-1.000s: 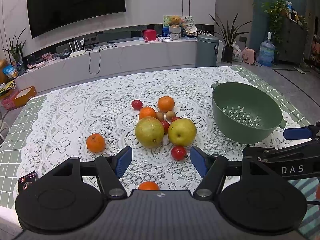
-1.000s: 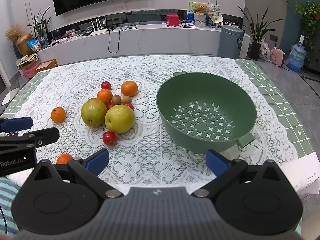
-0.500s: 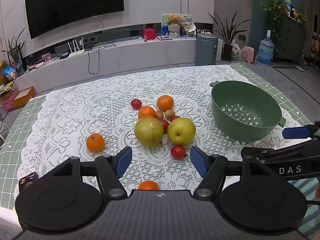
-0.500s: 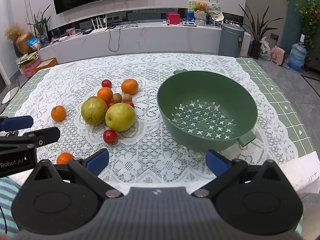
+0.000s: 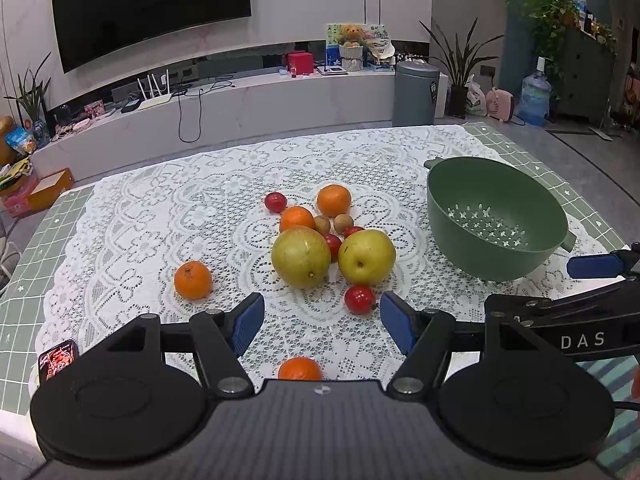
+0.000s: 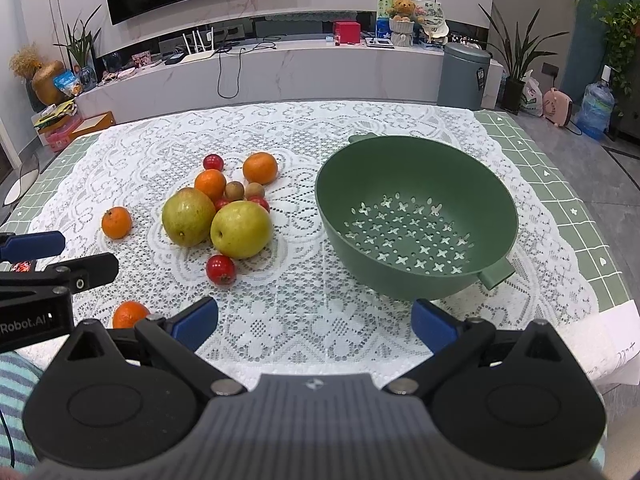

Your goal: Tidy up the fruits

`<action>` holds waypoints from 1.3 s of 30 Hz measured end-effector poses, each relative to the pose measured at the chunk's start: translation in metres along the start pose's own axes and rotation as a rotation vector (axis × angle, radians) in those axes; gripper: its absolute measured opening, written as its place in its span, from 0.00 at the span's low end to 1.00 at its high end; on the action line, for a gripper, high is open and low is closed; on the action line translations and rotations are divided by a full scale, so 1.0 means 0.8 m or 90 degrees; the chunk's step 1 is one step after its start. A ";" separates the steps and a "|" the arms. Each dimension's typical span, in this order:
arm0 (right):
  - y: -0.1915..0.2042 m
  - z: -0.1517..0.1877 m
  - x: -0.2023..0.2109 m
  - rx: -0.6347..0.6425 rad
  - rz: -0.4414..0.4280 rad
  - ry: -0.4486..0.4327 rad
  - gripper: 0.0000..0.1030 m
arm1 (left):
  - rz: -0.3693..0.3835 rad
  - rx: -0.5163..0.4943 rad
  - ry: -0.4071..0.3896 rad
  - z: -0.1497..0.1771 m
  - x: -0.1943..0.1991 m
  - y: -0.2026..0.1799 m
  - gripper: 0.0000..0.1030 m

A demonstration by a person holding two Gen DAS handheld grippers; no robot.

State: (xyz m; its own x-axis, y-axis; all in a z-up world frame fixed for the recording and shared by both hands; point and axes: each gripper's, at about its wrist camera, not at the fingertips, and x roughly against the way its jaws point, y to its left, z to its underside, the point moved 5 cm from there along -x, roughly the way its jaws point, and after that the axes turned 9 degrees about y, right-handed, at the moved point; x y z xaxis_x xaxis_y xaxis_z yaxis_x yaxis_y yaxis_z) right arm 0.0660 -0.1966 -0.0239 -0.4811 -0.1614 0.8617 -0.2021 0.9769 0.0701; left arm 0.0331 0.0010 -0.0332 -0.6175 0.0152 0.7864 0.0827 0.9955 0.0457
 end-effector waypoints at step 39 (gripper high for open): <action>0.004 0.001 -0.014 0.005 -0.011 0.012 0.96 | 0.003 0.014 0.020 0.001 -0.011 0.008 0.76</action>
State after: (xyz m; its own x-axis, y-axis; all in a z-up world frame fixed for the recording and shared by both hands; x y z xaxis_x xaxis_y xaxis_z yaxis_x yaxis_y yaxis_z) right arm 0.0703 -0.1918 -0.0339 -0.4609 -0.1751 0.8700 -0.2162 0.9730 0.0812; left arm 0.0387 0.0070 -0.0402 -0.5929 0.0172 0.8051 0.0682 0.9973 0.0289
